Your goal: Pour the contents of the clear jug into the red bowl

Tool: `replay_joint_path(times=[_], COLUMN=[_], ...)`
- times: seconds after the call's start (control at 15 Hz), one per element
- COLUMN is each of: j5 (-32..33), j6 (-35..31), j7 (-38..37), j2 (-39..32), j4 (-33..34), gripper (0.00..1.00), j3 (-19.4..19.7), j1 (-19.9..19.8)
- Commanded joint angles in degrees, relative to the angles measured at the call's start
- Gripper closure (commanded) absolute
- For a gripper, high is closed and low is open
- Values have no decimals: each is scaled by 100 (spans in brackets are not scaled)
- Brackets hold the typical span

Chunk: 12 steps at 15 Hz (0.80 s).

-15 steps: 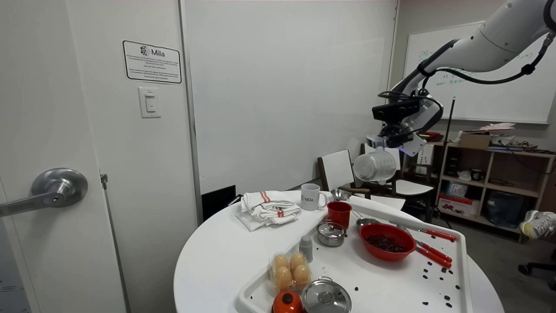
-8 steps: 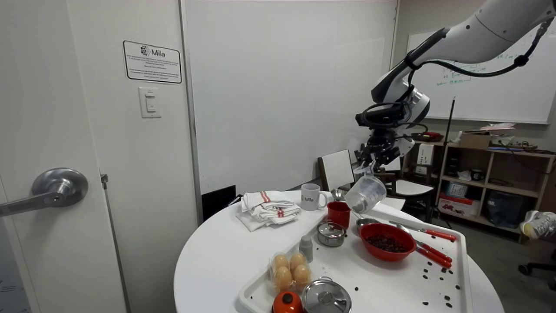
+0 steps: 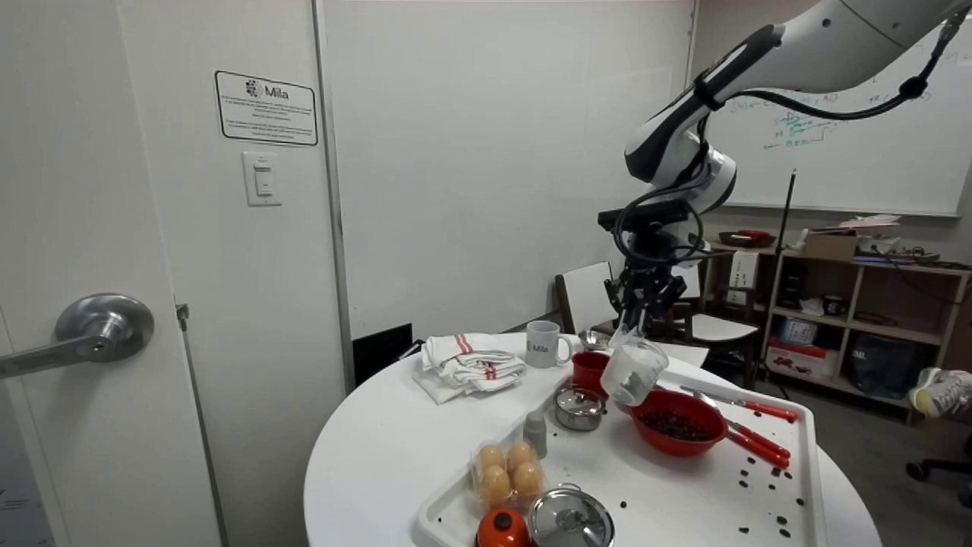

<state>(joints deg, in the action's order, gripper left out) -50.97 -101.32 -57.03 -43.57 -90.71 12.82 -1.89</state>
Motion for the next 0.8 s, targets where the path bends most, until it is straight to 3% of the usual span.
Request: replay_joint_path(times=[0.0,0.4,0.73], j5=[262,479,1094], j6=[-1136,-3153,-3823], j7=[-131,-262,-693], j2=[517,769,996], j4=[-667,-1401,-1920], gripper=[90,90,90], j3=[-146,-443,-519], j1=[315,772,1051])
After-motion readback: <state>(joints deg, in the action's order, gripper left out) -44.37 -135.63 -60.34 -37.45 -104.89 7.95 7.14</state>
